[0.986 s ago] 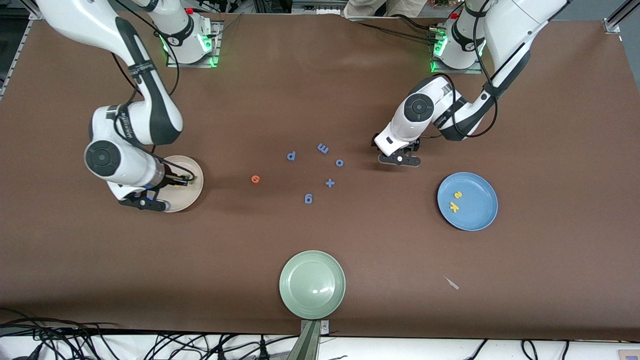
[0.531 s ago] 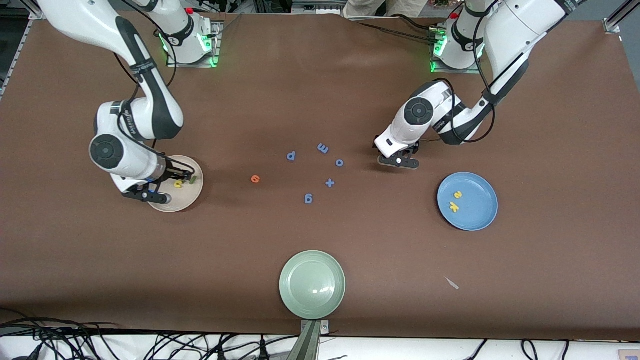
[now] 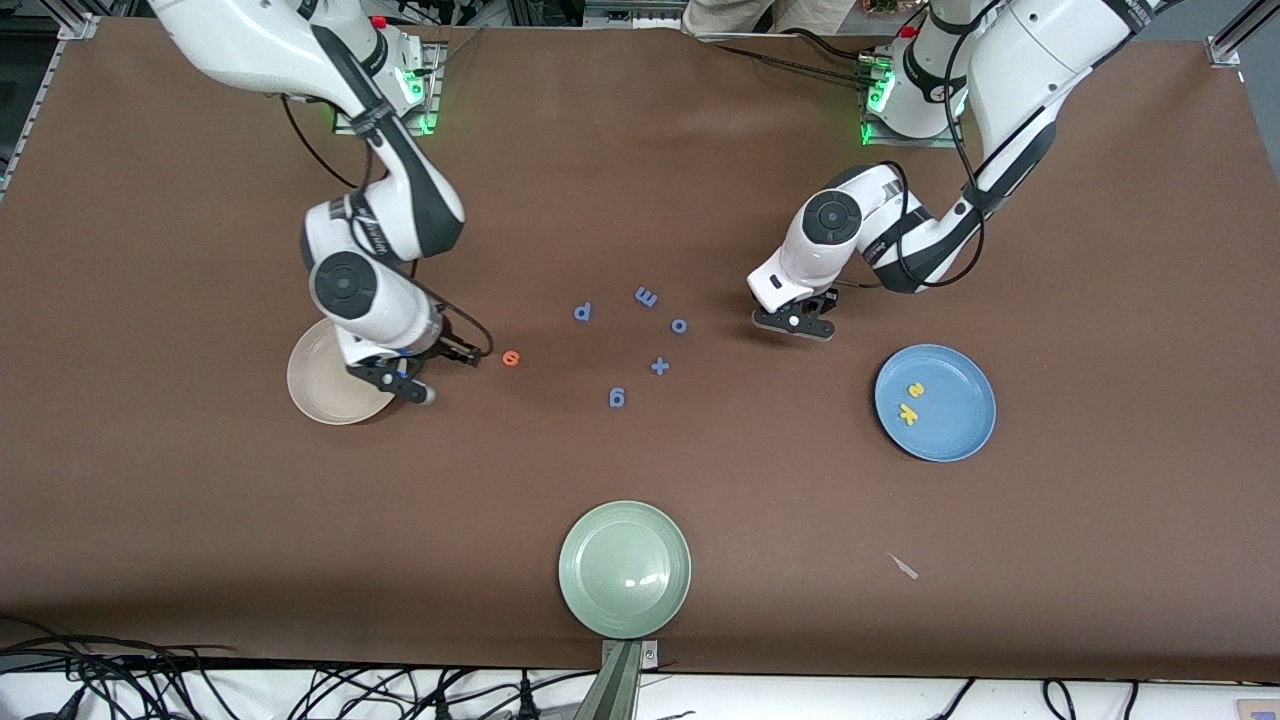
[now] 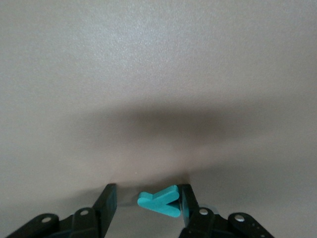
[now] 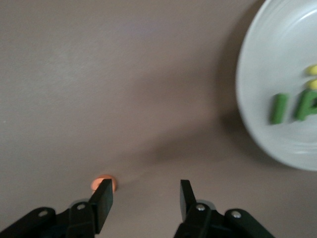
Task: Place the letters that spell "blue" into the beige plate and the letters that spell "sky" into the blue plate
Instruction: 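Grasp the teal y with the left gripper while the right gripper grasps the e, then drop the y on the blue plate while the right gripper drops the e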
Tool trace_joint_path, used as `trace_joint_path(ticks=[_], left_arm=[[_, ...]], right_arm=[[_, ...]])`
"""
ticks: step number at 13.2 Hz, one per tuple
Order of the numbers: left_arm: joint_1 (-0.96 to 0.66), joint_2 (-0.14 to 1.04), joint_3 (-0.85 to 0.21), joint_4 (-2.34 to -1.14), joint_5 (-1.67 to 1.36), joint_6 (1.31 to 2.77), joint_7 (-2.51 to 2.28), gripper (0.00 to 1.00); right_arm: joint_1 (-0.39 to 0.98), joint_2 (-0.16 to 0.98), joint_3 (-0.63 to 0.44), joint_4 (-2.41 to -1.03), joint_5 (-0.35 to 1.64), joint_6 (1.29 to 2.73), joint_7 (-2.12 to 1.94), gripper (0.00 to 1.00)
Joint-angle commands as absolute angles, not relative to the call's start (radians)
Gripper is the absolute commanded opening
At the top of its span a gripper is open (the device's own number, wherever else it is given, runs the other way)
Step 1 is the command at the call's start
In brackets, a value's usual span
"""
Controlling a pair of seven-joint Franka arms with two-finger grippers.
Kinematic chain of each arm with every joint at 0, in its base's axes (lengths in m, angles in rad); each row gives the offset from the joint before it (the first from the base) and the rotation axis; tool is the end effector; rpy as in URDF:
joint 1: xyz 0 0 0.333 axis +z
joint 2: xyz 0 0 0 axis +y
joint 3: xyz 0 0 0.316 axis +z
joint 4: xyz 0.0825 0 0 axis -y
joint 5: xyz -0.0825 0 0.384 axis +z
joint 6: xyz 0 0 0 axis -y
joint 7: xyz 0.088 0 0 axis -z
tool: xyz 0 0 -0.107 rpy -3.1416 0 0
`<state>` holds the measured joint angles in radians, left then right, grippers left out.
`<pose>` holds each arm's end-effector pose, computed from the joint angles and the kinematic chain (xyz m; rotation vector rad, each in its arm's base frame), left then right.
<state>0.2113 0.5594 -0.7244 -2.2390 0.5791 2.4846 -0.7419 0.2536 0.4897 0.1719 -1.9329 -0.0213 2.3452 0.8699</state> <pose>0.4449 -0.2764 0.1676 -3.1035 0.3200 0.1603 0.5633 0.2507 0.2291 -3.0497 0.6915 0.1501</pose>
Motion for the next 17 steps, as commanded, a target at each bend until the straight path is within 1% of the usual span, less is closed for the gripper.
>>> trace_joint_path(ticks=[1, 2, 5, 7, 9, 12, 13, 14, 16, 17], left_arm=[[0.224, 0.575, -0.730, -2.232, 0.617, 2.490, -0.752, 0.41], [0.224, 0.572, -0.730, -2.232, 0.617, 2.490, -0.752, 0.34], [0.224, 0.549, -0.738, -2.226, 0.617, 2.473, -0.752, 0.27], [0.224, 0.502, -0.739, -2.224, 0.617, 2.445, -0.735, 0.27], [0.225, 0.459, -0.739, -2.189, 0.617, 2.357, -0.710, 0.27], [0.232, 0.460, -0.732, -2.076, 0.617, 2.160, -0.596, 0.28], [0.251, 0.460, -0.732, -2.042, 0.615, 2.104, -0.539, 0.28], [0.271, 0.459, -0.735, -2.005, 0.615, 2.051, -0.484, 0.28], [0.294, 0.459, -0.733, -1.941, 0.614, 1.961, -0.363, 0.28], [0.323, 0.459, -0.733, -1.928, 0.614, 1.941, -0.309, 0.28]], right_arm=[[0.294, 0.563, 0.176, -1.901, -0.023, 2.437, 0.978, 0.63], [0.307, 0.575, 0.176, -1.901, -0.025, 2.447, 0.986, 0.63], [0.318, 0.598, 0.184, -1.901, -0.032, 2.482, 1.012, 0.64], [0.318, 0.601, 0.184, -1.907, -0.043, 2.484, 1.012, 0.64], [0.318, 0.609, 0.184, -1.913, -0.049, 2.485, 1.012, 0.62], [0.318, 0.615, 0.184, -1.920, -0.072, 2.487, 1.012, 0.47], [0.318, 0.617, 0.184, -1.922, -0.078, 2.490, 1.012, 0.44], [0.318, 0.617, 0.184, -1.922, -0.078, 2.490, 1.012, 0.38], [0.318, 0.608, 0.184, -1.921, -0.083, 2.482, 1.002, 0.18], [0.318, 0.597, 0.183, -1.919, -0.086, 2.479, 0.993, 0.12]])
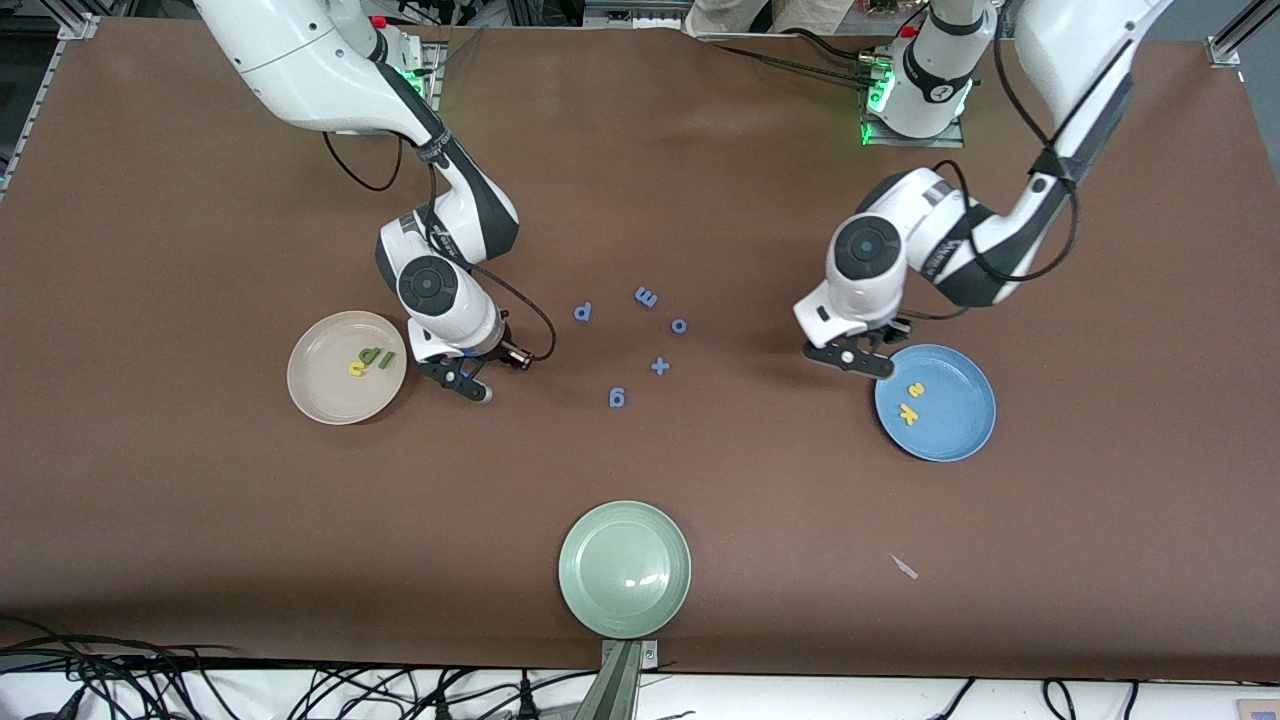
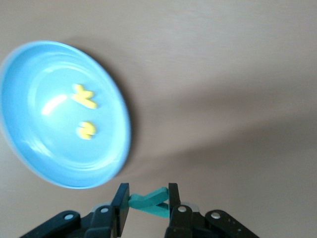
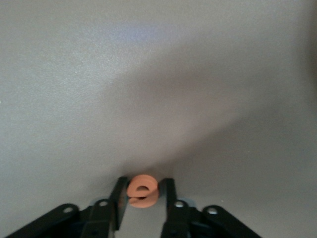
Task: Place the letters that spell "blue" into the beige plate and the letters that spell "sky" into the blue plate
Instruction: 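Drop the y on the blue plate while the right gripper drops the e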
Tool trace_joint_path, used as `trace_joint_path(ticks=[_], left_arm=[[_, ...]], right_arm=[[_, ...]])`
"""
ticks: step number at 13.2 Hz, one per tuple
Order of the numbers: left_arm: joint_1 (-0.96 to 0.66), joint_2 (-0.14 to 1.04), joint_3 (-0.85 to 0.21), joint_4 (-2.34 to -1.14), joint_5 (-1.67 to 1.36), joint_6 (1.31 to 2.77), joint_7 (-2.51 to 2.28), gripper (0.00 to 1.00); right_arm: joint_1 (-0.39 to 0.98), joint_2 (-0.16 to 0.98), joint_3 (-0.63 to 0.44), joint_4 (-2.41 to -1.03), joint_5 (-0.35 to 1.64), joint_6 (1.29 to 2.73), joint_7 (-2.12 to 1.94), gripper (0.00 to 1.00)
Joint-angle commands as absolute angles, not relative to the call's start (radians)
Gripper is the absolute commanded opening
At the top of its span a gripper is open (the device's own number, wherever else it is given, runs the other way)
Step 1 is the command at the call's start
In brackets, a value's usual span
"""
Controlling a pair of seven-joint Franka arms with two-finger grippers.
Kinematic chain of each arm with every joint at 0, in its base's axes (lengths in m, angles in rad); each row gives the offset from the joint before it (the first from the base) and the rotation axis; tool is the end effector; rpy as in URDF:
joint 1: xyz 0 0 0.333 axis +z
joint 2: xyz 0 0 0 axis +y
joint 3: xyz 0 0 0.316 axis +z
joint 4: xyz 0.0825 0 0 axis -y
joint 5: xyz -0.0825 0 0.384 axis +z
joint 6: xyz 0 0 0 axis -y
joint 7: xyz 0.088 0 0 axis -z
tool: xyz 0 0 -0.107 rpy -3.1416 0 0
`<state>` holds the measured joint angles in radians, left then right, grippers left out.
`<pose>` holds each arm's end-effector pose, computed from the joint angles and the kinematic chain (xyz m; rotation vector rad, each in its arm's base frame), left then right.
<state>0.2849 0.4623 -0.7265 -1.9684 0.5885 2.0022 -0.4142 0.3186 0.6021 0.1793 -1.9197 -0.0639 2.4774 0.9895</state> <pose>0.5432 -0.2052 0.2682 -2.8117 0.4917 0.2316 0.5478 0.2941 0.1767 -3.0303 0.7251 0.1048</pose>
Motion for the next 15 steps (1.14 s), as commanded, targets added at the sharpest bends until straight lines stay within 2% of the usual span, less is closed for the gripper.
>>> trace_joint_path(ticks=[1, 3, 7, 9, 10, 11, 12, 13, 14, 15], left_arm=[[0.366, 0.459, -0.733, -1.928, 0.615, 1.940, -0.246, 0.29], [0.452, 0.462, -0.733, -1.910, 0.615, 1.944, -0.084, 0.29], [0.552, 0.528, -0.732, -1.873, 0.609, 1.960, 0.025, 0.29], [0.577, 0.572, -0.730, -1.875, 0.604, 1.976, 0.025, 0.29], [0.597, 0.586, -0.732, -1.875, 0.607, 1.980, 0.026, 0.30], [0.612, 0.598, -0.733, -1.873, 0.603, 1.985, 0.035, 0.30], [0.614, 0.601, -0.733, -1.873, 0.600, 1.986, 0.040, 0.30], [0.614, 0.601, -0.733, -1.873, 0.598, 1.990, 0.038, 0.30], [0.612, 0.607, -0.733, -1.873, 0.600, 1.991, 0.040, 0.33], [0.615, 0.620, -0.733, -1.873, 0.600, 2.005, 0.041, 0.34]], right_arm=[[0.314, 0.588, 0.181, -1.913, -0.086, 2.459, 0.983, 0.12], [0.295, 0.542, 0.163, -1.910, -0.084, 2.398, 0.907, 0.13], [0.223, 0.413, 0.078, -1.916, -0.084, 2.159, 0.541, 0.14], [0.187, 0.376, 0.048, -1.927, -0.086, 2.126, 0.406, 0.20], [0.186, 0.359, 0.017, -1.949, -0.087, 2.117, 0.359, 0.34], [0.183, 0.348, 0.003, -1.979, -0.086, 2.124, 0.351, 0.58], [0.181, 0.344, 0.003, -1.986, -0.086, 2.128, 0.357, 0.73], [0.181, 0.341, 0.002, -1.982, -0.080, 2.122, 0.365, 0.84], [0.181, 0.328, 0.002, -1.980, -0.078, 2.117, 0.367, 0.99], [0.181, 0.310, 0.002, -1.979, -0.078, 2.115, 0.361, 1.00]])
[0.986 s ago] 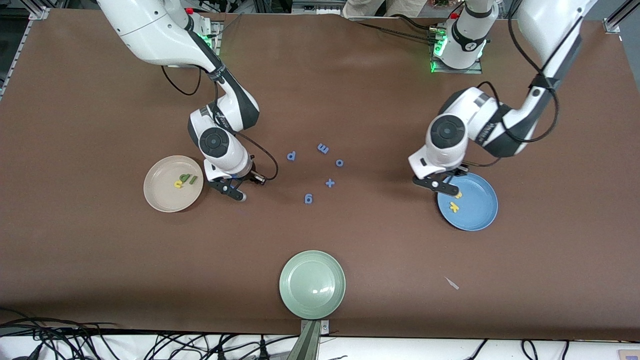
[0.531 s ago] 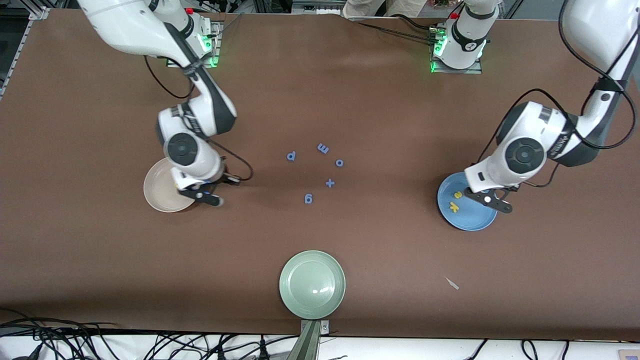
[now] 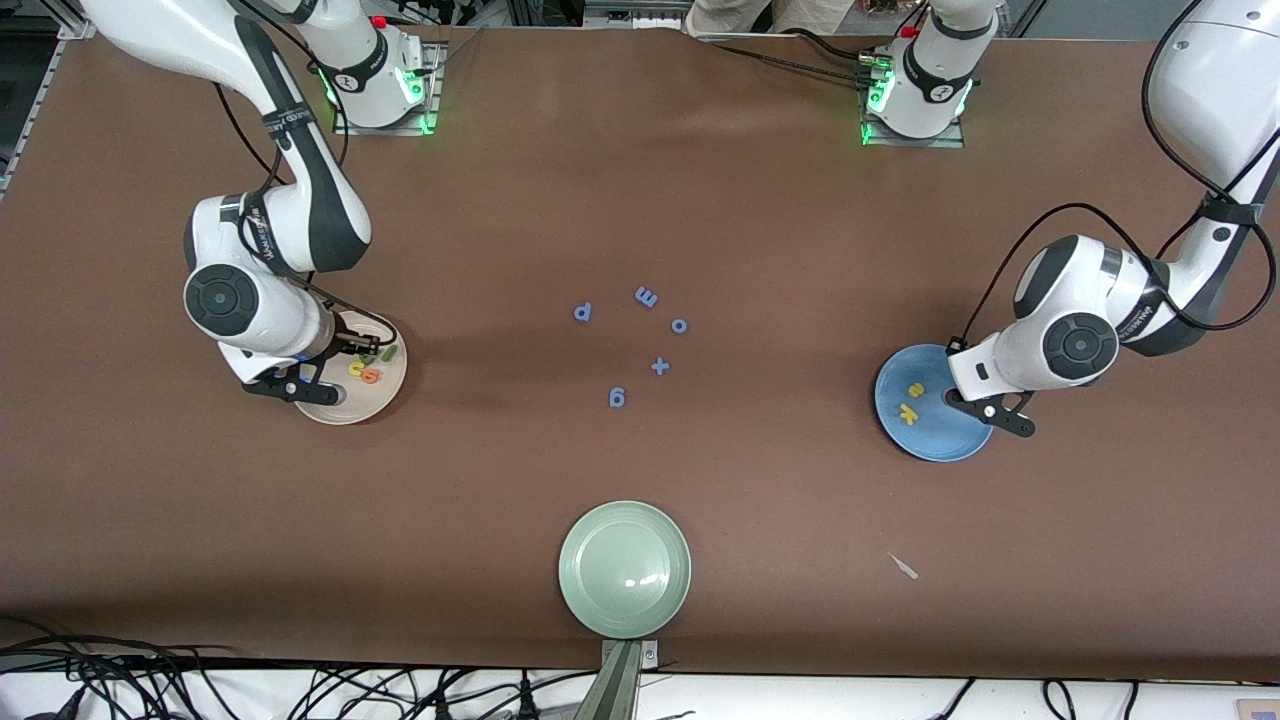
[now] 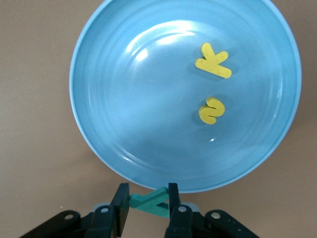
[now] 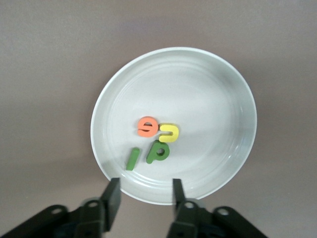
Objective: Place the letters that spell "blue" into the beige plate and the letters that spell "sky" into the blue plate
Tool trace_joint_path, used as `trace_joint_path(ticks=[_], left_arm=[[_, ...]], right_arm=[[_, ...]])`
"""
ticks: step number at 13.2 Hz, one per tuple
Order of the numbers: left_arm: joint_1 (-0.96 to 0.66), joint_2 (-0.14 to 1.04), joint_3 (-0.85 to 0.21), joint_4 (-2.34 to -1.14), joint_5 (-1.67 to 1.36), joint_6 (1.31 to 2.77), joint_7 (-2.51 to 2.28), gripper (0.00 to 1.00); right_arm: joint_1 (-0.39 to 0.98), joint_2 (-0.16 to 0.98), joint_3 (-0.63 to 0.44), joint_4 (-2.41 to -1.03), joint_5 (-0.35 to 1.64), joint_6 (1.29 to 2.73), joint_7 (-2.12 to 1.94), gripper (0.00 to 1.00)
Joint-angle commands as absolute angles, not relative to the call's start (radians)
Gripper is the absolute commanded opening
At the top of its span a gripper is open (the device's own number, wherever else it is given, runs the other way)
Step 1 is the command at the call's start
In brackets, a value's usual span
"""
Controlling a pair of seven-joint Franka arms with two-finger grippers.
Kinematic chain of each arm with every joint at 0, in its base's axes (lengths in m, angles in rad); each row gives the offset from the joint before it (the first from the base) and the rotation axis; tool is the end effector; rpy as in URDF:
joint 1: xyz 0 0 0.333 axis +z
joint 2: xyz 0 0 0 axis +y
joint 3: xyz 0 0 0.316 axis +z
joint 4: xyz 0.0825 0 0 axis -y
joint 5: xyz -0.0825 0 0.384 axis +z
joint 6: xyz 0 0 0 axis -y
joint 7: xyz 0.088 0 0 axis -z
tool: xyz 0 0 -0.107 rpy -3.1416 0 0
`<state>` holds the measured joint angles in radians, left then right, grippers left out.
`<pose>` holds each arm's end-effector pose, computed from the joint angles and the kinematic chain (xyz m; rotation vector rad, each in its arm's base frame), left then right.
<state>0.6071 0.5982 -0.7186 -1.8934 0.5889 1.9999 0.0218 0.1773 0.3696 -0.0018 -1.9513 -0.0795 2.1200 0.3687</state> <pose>0.5959 -0.0161 0.2298 -2.9280 0.6572 0.4258 0.5848 0.1001 0.2741 3.0064 -0.2180 -0.2665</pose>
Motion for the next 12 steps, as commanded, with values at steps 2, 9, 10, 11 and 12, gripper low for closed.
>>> trace_joint_path(ticks=[2, 9, 10, 11, 12], left_arm=[[0.615, 0.621, -0.733, -1.875, 0.598, 2.010, 0.041, 0.48], [0.617, 0.545, -0.787, -1.870, 0.557, 1.959, 0.063, 0.99], [0.617, 0.496, -0.810, -1.868, 0.554, 1.939, 0.101, 0.99], [0.615, 0.439, -0.830, -1.867, 0.554, 1.913, 0.118, 0.99], [0.615, 0.395, -0.853, -1.846, 0.549, 1.879, 0.118, 0.99]], right_arm=[[0.179, 0.272, 0.002, -1.970, -0.075, 2.103, 0.353, 1.00], [0.181, 0.126, 0.002, -1.792, -0.013, 1.815, 0.341, 1.00], [0.179, 0.108, 0.002, -1.748, 0.003, 1.757, 0.330, 1.00], [0.179, 0.095, -0.002, -1.693, 0.005, 1.687, 0.301, 1.00], [0.179, 0.094, -0.011, -1.633, 0.005, 1.611, 0.263, 1.00]])
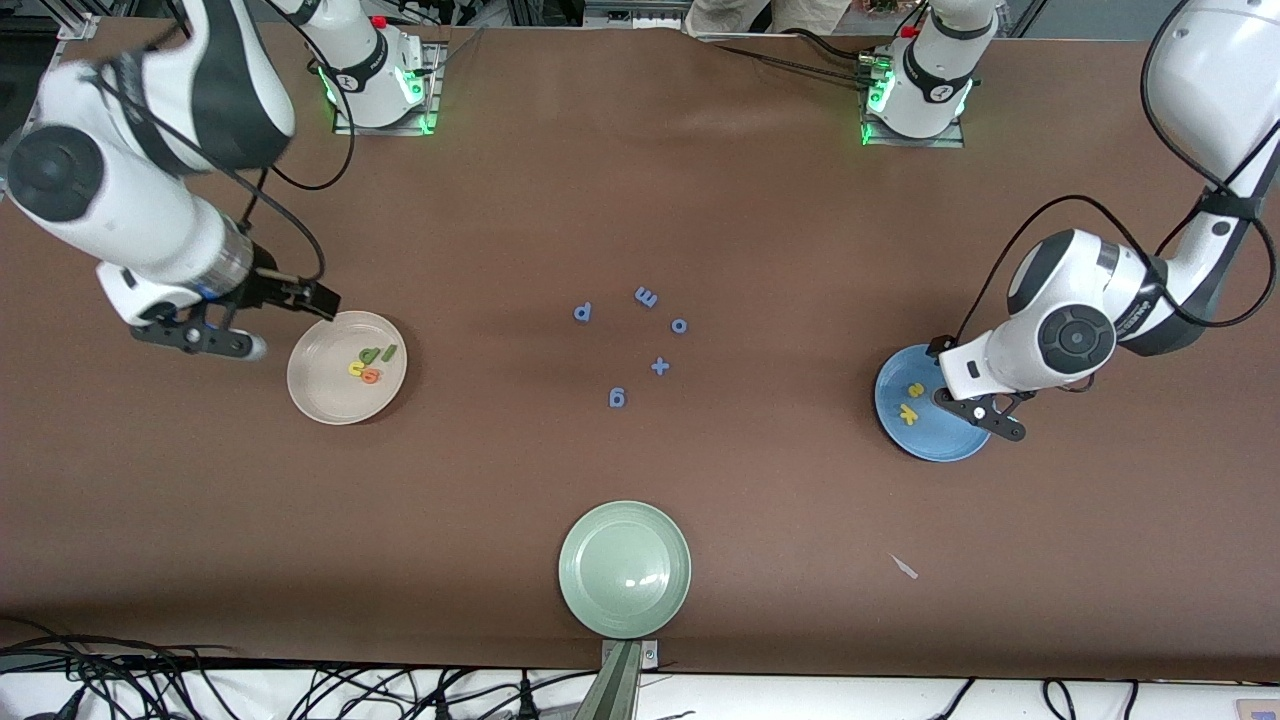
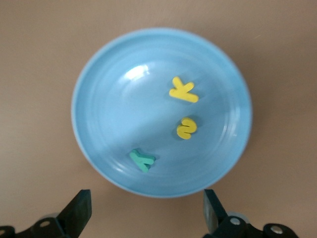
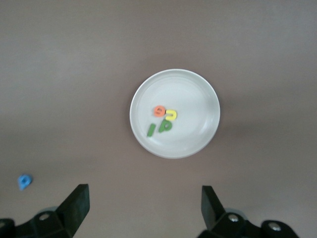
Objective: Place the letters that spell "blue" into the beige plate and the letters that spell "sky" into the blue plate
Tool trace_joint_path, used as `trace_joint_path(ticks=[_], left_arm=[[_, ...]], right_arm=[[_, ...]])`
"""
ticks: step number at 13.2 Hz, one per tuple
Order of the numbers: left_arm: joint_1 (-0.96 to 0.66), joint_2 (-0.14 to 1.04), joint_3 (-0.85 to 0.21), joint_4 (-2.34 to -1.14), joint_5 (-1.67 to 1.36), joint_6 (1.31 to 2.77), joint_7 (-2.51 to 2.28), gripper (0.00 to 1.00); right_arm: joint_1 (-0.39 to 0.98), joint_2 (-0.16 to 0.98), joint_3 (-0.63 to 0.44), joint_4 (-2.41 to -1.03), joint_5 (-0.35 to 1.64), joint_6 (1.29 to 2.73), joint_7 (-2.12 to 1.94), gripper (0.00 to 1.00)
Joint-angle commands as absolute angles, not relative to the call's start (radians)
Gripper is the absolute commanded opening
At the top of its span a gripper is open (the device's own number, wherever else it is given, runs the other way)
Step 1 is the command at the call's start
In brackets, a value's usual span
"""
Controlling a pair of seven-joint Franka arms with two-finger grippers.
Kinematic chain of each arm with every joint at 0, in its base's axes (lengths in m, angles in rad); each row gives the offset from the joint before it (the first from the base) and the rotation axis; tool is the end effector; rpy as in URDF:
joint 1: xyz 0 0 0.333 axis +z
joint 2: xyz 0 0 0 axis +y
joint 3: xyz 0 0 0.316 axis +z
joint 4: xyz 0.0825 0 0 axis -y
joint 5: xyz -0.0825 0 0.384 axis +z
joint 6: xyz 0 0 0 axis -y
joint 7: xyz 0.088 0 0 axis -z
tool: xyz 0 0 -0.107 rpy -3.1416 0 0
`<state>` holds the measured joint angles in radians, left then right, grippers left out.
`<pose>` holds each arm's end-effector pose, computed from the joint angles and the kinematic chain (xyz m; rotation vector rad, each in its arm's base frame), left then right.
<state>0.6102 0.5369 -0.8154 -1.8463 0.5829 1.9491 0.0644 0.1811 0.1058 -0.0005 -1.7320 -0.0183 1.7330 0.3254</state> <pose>0.6084 -0.0555 0.2927 -2.8839 0.7830 0.3136 0.5747 0.1032 0.5012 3.0867 -0.2178 -0.1502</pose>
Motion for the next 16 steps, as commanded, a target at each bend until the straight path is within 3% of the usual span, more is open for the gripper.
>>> trace_joint_path(ticks=[1, 5, 8, 11, 16], left_arm=[[0.614, 0.370, -0.880, -1.801, 0.519, 1.809, 0.118, 0.99], [0.600, 0.367, -0.952, -1.525, 0.489, 1.534, 0.159, 1.00], [0.603, 0.364, -0.985, -1.406, 0.488, 1.459, 0.163, 1.00], [0.597, 0.275, -0.945, -1.373, 0.392, 1.444, 0.167, 1.00], [0.419, 0.169, -0.556, -1.361, 0.050, 1.459, 0.158, 1.00]], right_arm=[[0.179, 0.095, -0.043, -1.579, 0.017, 1.553, 0.221, 1.00], [0.178, 0.103, -0.103, -1.514, 0.026, 1.470, 0.104, 1.00], [0.186, 0.113, -0.098, -1.493, 0.026, 1.463, 0.104, 1.00], [0.186, 0.121, -0.098, -1.490, 0.018, 1.465, 0.104, 1.00], [0.182, 0.123, -0.101, -1.488, 0.011, 1.462, 0.080, 1.00]])
